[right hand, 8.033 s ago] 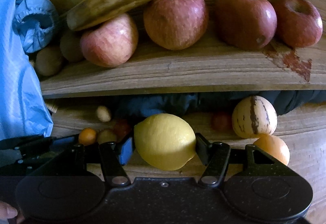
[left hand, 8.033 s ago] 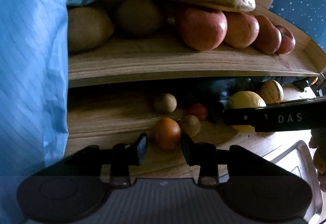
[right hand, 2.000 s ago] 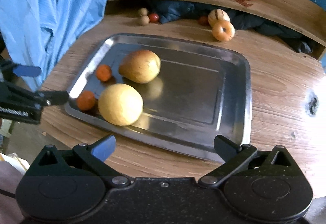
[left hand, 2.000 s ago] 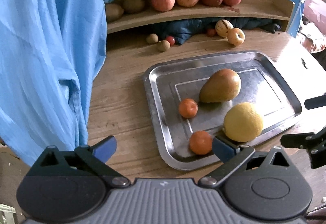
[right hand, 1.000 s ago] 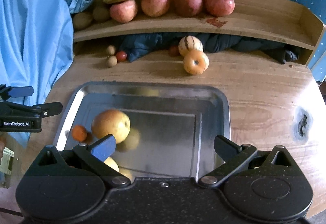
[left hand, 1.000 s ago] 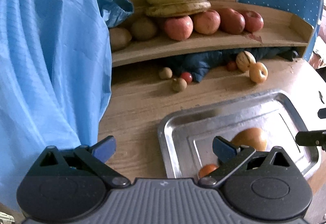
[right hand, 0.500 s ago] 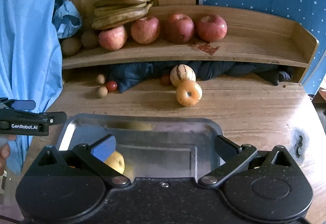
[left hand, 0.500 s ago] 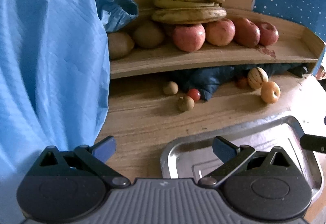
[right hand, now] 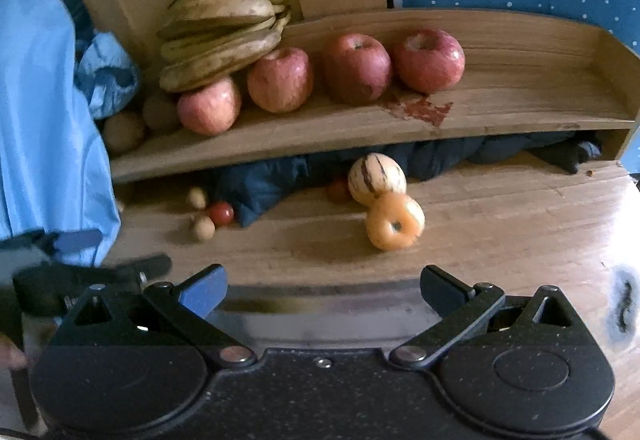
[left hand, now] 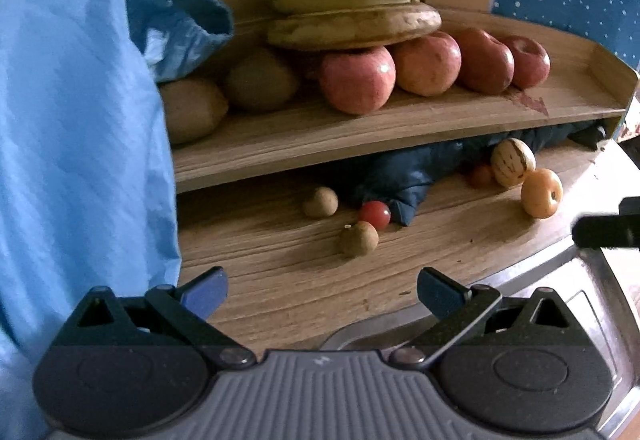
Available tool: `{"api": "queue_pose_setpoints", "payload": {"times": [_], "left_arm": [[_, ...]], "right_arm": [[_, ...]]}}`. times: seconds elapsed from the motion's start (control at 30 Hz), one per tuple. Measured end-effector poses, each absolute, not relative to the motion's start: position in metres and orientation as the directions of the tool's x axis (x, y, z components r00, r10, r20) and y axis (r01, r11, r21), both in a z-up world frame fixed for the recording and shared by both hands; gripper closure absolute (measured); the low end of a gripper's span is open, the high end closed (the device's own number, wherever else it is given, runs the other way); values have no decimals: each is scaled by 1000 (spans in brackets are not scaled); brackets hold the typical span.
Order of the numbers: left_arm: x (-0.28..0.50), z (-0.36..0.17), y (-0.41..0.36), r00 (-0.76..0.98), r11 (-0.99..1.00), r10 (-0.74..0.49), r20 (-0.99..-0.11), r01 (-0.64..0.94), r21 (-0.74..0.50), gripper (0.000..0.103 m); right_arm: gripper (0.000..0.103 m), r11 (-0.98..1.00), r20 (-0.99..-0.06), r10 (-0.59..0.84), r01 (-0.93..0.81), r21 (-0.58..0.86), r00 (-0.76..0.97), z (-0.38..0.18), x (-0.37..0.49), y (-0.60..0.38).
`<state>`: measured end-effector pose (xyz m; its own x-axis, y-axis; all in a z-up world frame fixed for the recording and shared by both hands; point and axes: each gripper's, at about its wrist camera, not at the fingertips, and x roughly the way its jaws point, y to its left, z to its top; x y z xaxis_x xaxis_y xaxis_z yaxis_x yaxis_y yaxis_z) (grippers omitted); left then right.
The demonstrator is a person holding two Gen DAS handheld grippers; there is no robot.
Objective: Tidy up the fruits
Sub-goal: 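Withdraw both open tools from the tray toward the fruits under the shelf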
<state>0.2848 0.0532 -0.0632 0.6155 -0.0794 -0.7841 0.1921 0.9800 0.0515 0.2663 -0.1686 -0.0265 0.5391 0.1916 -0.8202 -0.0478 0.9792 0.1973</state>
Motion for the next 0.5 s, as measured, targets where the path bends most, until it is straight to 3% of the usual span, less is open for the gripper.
{"api": "queue_pose_setpoints", "payload": {"times": [0.5], "left_arm": [[296,-79,46,598,964,-134,-790,262,35,1]], "right_arm": [[5,928,-860,369,-89,362,353,-49,340,-129]]}}
